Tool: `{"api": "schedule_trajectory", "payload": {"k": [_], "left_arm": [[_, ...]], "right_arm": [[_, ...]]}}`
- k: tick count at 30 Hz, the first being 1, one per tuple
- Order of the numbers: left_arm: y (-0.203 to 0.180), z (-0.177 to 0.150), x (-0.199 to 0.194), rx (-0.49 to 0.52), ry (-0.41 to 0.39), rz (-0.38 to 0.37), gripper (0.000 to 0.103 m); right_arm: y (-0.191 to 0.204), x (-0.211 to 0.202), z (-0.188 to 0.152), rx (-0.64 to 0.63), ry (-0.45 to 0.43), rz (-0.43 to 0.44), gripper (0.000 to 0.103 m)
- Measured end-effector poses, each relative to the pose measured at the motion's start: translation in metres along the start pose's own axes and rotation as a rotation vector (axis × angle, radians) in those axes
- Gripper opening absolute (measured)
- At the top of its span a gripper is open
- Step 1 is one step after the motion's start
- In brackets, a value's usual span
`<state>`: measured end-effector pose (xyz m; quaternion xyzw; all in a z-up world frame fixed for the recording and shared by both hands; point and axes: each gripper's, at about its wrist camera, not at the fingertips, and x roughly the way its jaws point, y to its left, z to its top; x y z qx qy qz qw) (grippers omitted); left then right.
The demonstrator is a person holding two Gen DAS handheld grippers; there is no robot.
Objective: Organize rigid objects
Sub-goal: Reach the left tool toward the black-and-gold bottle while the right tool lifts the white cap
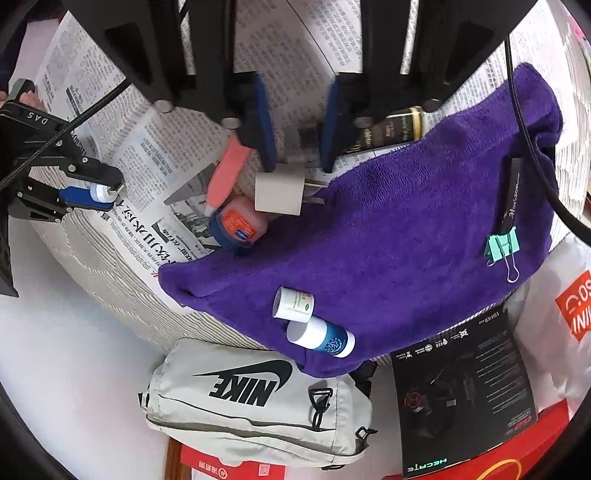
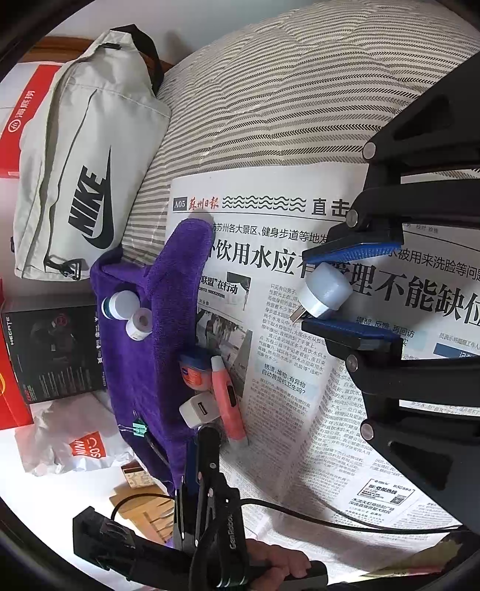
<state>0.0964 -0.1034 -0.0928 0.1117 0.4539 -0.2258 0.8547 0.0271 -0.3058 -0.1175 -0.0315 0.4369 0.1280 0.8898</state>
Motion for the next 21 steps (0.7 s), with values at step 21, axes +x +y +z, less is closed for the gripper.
{"api": "schedule_trajectory", "payload": {"k": [21], "left_arm": [[0.062,-0.052,-0.045,-0.193,-0.045,-0.092,0.018]], "right_arm": [[0.001,0.001,0.002,-0.007,0.004,-0.014,0.03]]}}
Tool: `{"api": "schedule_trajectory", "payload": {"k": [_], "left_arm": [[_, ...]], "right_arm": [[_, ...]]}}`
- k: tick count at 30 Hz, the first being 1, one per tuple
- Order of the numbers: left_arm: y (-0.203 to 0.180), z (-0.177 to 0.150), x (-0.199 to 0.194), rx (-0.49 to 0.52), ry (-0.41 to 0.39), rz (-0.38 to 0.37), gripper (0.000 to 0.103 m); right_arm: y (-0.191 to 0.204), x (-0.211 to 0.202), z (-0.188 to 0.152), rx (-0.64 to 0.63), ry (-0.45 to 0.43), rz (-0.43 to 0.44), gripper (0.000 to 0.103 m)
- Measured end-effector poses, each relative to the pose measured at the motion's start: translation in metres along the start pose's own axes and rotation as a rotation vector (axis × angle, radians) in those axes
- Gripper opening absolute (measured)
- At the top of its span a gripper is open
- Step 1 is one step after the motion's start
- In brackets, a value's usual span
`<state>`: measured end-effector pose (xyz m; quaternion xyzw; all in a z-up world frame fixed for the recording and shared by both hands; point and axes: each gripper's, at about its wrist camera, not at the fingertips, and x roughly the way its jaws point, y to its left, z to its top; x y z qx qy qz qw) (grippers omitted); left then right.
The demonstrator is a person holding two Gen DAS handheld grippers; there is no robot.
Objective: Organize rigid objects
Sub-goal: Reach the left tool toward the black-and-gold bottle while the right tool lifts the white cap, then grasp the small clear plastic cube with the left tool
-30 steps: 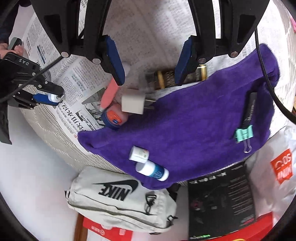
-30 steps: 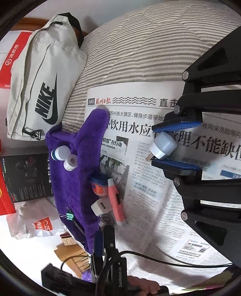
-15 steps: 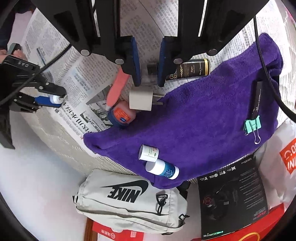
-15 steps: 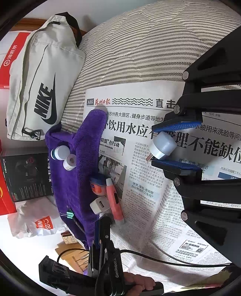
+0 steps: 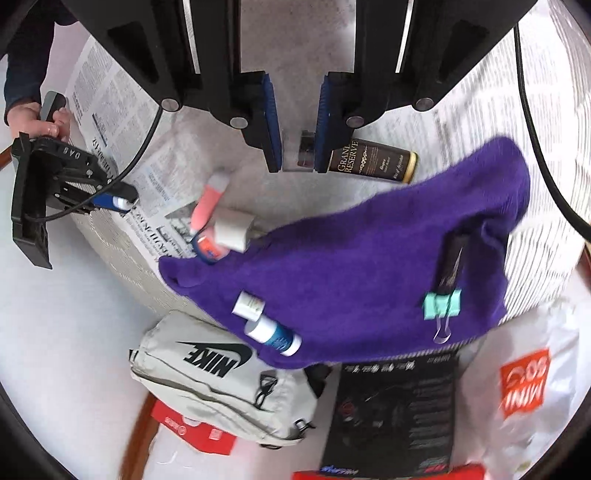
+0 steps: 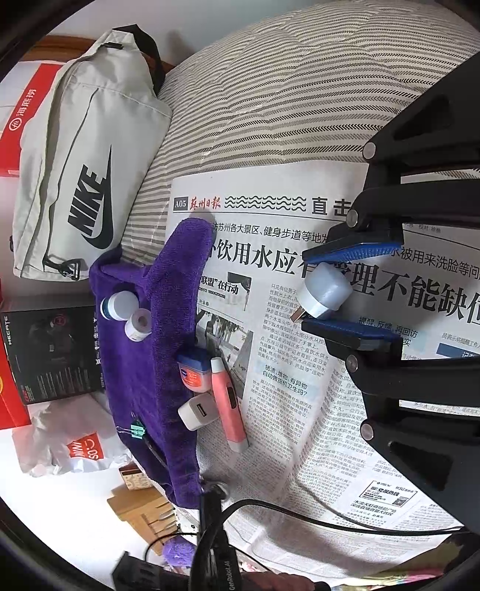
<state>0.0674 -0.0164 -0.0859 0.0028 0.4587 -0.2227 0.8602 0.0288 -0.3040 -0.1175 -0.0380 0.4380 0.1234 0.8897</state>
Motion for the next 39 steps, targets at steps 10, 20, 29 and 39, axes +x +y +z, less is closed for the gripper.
{"api": "schedule_trajectory", "payload": {"k": [10,20,29,39], "left_arm": [[-0.028,0.0,0.007,0.033,0.001,-0.09,0.018],[-0.009,-0.002,-0.02,-0.011,-0.047,-0.07,0.018],[-0.025,-0.009,-0.009,0.053,-0.023,-0.044,0.018],[-0.039,-0.011,0.011,0.147,0.03,0.063,0.022]], "right_arm": [[-0.001,0.0,0.0,0.004,0.0,0.001,0.03],[-0.001,0.0,0.0,0.003,-0.001,0.001,0.03],[-0.001,-0.001,0.001,0.004,-0.004,0.001,0.03],[0.0,-0.001,0.0,0.002,-0.006,0.002,0.03]]}}
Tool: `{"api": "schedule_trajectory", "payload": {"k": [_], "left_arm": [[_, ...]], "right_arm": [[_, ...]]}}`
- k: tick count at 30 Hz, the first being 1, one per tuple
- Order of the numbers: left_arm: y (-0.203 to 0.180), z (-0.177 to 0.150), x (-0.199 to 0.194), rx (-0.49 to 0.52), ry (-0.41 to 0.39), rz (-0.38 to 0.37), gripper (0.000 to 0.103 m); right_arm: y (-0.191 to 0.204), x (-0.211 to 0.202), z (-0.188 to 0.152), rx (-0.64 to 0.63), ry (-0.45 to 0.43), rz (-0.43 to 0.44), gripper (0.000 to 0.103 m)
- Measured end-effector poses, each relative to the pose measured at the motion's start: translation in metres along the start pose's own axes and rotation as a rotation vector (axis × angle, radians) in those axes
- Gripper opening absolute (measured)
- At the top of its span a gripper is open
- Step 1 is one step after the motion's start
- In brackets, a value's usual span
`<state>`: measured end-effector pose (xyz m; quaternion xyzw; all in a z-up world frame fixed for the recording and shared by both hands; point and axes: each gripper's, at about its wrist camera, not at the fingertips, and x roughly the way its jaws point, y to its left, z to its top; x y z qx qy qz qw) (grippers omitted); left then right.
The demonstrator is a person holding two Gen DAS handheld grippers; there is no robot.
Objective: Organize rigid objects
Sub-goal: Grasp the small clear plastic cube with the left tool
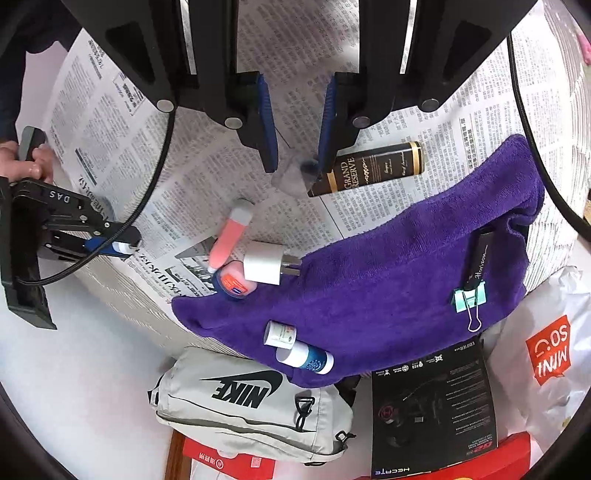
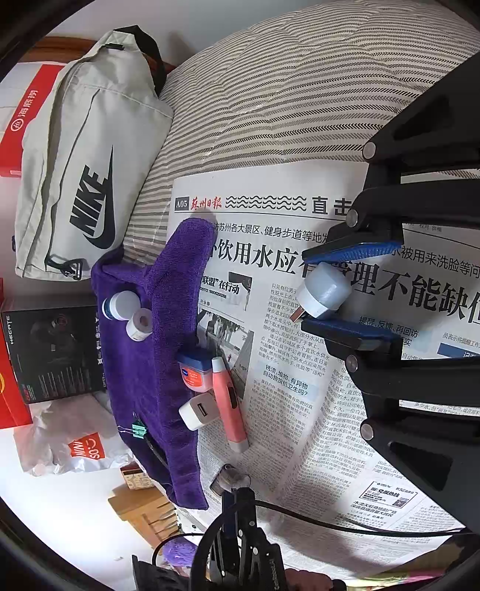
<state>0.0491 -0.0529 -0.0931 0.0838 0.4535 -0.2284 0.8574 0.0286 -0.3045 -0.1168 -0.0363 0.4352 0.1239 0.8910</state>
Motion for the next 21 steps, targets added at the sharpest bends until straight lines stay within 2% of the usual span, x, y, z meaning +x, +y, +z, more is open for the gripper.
{"api": "schedule_trajectory", "payload": {"k": [3,7,14,16,21], "left_arm": [[0.001,0.003,0.0,-0.006,-0.011,0.009,0.032],[-0.01,0.006,-0.002,0.06,-0.043,0.024,0.055],[-0.012,0.008,0.007,0.074,-0.016,0.007,0.054],[-0.011,0.007,0.011,0.083,-0.003,0.01,0.043],[-0.01,0.008,0.01,0.103,-0.006,0.001,0.029]], "right_arm": [[0.0,0.0,0.0,-0.002,-0.001,-0.001,0.03],[0.001,0.0,0.0,-0.003,-0.002,0.001,0.03],[-0.001,-0.001,0.0,-0.004,-0.005,0.011,0.03],[-0.001,-0.001,0.0,-0.005,-0.006,0.013,0.03],[-0.001,-0.001,0.0,-0.008,-0.007,0.016,0.03]]}}
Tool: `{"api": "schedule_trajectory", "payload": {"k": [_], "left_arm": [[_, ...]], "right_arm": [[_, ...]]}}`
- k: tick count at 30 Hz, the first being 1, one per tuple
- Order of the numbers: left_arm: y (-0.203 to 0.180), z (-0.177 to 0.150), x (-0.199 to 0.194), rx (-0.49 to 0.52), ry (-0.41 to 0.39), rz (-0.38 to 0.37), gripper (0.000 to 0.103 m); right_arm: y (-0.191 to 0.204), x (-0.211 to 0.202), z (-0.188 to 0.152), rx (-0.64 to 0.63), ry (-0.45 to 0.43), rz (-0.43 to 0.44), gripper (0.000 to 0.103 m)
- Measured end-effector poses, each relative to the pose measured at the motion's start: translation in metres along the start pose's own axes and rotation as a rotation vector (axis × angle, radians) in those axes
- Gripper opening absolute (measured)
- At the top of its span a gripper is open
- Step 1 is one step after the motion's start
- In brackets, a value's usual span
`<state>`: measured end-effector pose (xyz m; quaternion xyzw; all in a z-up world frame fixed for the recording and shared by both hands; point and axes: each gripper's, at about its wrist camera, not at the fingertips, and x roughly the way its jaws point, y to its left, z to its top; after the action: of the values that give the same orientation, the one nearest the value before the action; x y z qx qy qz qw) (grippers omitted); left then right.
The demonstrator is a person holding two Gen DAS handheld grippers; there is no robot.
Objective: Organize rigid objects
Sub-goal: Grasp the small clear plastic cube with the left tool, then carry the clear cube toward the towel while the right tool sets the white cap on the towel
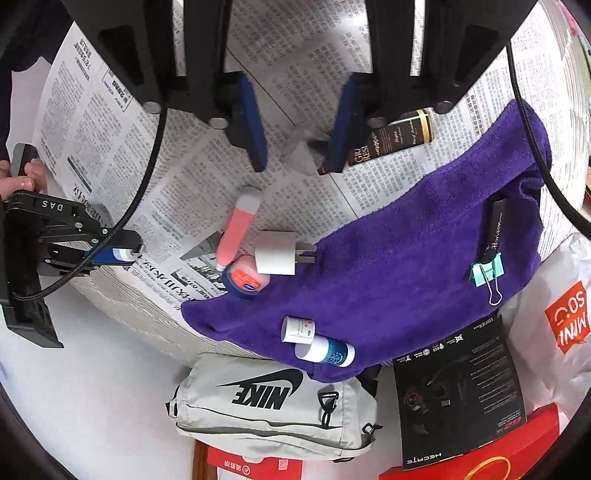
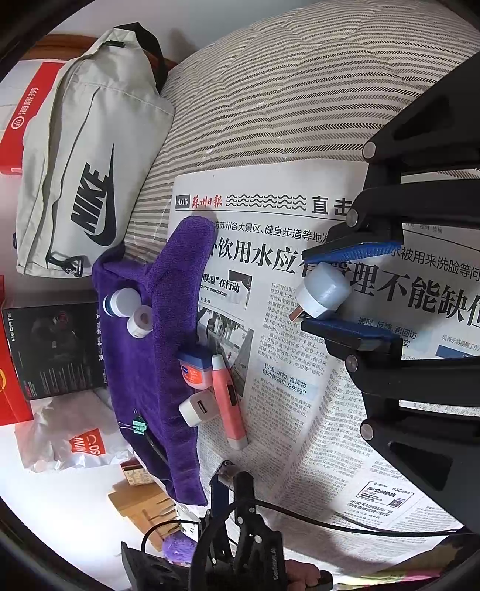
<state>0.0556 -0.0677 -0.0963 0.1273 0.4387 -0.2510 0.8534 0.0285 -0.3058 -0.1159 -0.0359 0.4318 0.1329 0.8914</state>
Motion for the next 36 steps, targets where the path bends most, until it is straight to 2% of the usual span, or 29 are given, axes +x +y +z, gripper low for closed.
{"api": "schedule_trajectory", "payload": {"k": [2,7,11,20,26,36], "left_arm": [[0.0,0.0,-0.001,0.014,0.006,-0.006,0.018],[-0.007,-0.003,-0.003,0.027,0.016,-0.057,0.018],[-0.012,-0.005,0.007,0.033,0.045,-0.027,0.018],[-0.004,0.002,0.013,-0.041,0.028,-0.06,0.017],[0.004,0.001,0.0,-0.073,-0.004,-0.082,0.017],[0.028,0.0,-0.026,-0.129,-0.066,-0.071,0.017]], "right_arm": [[0.0,0.0,0.0,0.001,0.0,-0.001,0.03],[0.0,0.0,0.0,0.0,0.001,-0.002,0.03],[0.001,-0.001,0.0,-0.004,0.003,-0.003,0.03],[0.001,0.0,0.0,0.006,0.001,0.001,0.03],[0.0,-0.002,0.002,0.018,0.009,0.007,0.03],[0.008,-0.008,0.019,0.009,-0.009,0.051,0.03]]}}
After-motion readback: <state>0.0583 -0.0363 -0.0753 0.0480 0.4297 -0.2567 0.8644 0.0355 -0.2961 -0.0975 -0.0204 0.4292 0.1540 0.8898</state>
